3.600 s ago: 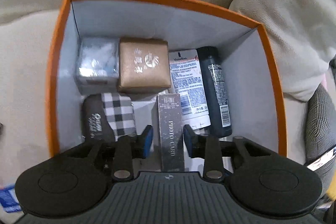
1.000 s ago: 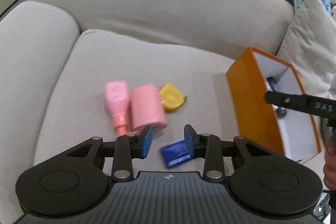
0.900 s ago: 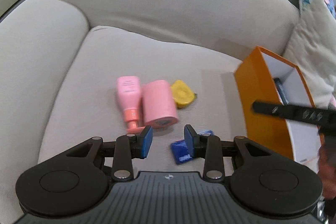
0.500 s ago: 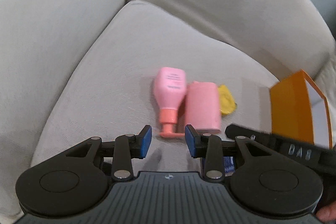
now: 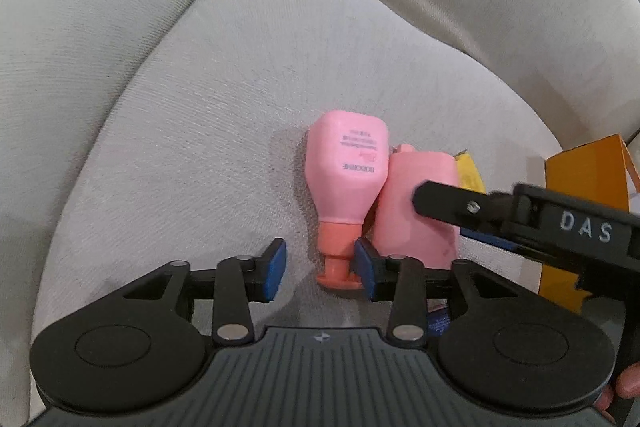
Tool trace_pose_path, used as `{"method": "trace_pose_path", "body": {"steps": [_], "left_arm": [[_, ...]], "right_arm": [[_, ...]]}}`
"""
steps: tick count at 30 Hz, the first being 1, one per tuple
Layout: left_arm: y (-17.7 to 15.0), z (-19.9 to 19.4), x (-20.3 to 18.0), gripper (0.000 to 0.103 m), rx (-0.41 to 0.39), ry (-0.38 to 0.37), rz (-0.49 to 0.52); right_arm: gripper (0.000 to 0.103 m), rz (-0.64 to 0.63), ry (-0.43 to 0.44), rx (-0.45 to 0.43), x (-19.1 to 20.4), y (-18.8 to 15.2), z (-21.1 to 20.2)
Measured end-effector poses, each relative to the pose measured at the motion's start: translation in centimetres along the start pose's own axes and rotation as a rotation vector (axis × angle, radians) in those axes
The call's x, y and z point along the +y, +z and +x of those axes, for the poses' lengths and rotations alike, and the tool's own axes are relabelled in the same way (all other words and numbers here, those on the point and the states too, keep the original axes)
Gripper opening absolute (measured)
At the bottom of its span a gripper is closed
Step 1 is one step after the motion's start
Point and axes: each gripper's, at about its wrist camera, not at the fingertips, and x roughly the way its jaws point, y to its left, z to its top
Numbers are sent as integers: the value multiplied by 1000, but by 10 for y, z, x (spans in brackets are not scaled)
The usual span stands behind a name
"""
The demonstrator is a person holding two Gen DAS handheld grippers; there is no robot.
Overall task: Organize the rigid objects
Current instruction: 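Grasp the pink pump bottle with left tool while right tool grasps and lifts the pink cylinder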
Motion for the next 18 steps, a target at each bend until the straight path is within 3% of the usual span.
{"method": "trace_pose_path", "body": {"steps": [9,10,13,18], "left_arm": [[8,18,-12,51,24,26,45],[8,18,-12,50,19,27,50],[7,15,-16,29,13,11,66],[3,-4,-14,29,-48,11,81]], "right_arm": [[59,-30,-4,57,3,18,23],[59,-29,0,57,3,19,26],[58,-49,-6,66,6,21,25],[57,-129,-9,42,13,13,2]]}}
